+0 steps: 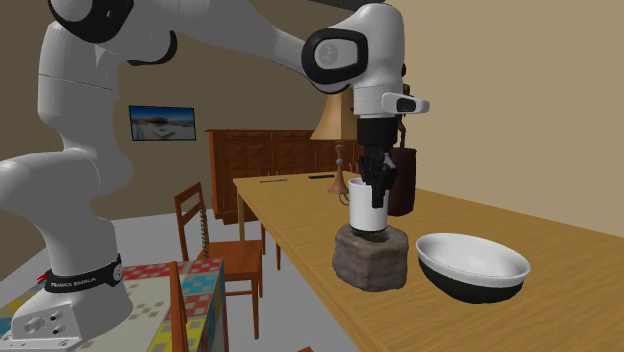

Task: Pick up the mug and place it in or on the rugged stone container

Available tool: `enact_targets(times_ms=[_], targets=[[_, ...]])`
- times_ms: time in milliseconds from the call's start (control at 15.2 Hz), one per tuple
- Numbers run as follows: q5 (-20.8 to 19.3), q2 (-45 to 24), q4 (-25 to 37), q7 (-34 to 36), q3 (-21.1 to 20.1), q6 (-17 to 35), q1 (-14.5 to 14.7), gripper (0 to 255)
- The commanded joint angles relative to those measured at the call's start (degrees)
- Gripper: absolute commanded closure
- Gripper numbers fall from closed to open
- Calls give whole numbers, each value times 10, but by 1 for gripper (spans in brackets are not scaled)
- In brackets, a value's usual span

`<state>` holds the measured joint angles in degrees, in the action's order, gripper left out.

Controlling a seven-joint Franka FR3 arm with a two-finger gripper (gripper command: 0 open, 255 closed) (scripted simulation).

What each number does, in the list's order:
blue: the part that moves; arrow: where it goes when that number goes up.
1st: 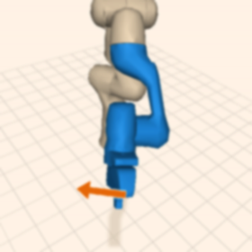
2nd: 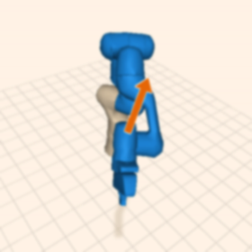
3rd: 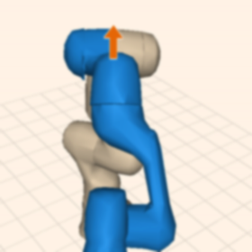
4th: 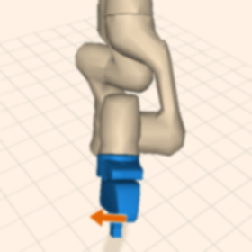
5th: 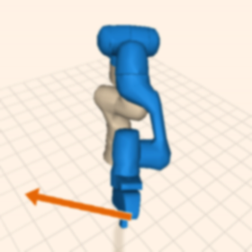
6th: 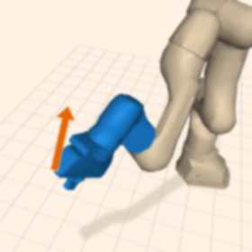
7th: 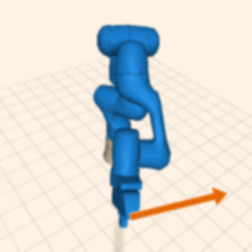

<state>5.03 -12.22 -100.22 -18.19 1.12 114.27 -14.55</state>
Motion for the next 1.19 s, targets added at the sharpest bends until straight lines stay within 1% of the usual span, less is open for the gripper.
enact_targets(times_ms=[0,66,396,660,1122], targets=[[0,0,0,0,0,0,0,255],[0,0,0,0,0,0,0,0],[0,0,0,0,0,0,0,0],[-2,14,54,2,2,-68,-3,0],[-2,14,54,2,2,-68,-3,0]])
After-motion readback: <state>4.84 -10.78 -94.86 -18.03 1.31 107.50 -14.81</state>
